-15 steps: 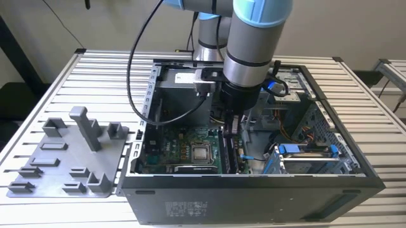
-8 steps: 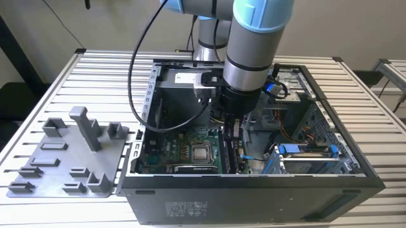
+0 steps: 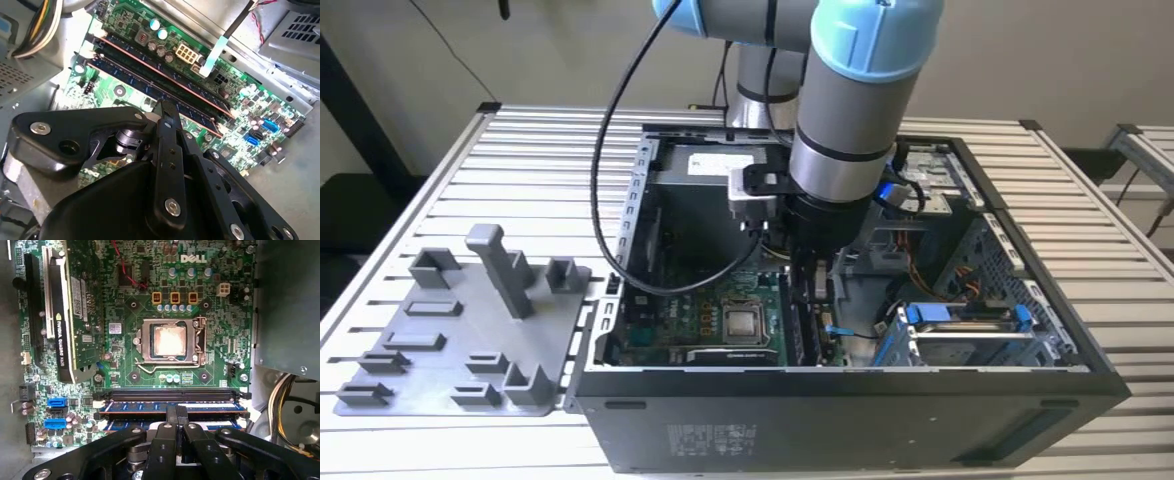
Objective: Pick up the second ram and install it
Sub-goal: 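Press down the second ram until it locks into place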
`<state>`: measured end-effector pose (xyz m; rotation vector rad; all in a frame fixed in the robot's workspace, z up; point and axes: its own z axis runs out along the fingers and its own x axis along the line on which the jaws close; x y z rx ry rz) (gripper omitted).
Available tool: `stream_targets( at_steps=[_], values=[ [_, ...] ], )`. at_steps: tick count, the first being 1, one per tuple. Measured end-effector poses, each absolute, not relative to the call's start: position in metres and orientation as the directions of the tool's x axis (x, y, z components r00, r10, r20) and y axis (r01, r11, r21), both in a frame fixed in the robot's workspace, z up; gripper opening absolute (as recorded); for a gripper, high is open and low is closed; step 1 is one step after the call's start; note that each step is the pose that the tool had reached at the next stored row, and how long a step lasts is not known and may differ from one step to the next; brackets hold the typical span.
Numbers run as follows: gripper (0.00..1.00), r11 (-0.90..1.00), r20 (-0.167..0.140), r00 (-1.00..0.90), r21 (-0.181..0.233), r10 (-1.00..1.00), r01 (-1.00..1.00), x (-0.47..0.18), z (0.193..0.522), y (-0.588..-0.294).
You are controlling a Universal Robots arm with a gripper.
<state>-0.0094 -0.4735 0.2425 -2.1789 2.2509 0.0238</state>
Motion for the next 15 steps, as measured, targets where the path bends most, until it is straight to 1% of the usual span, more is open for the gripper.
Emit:
stream_targets(
  at_steps=[7,15],
  values=[
    [0.11,0.032,-0.018,-0.032,0.005,-0.999,-0.999,-0.010,0.242,-0.475],
    [0.11,0.032,-0.018,-0.032,0.005,-0.999,-0.999,-0.009,0.228,-0.476]
  ],
)
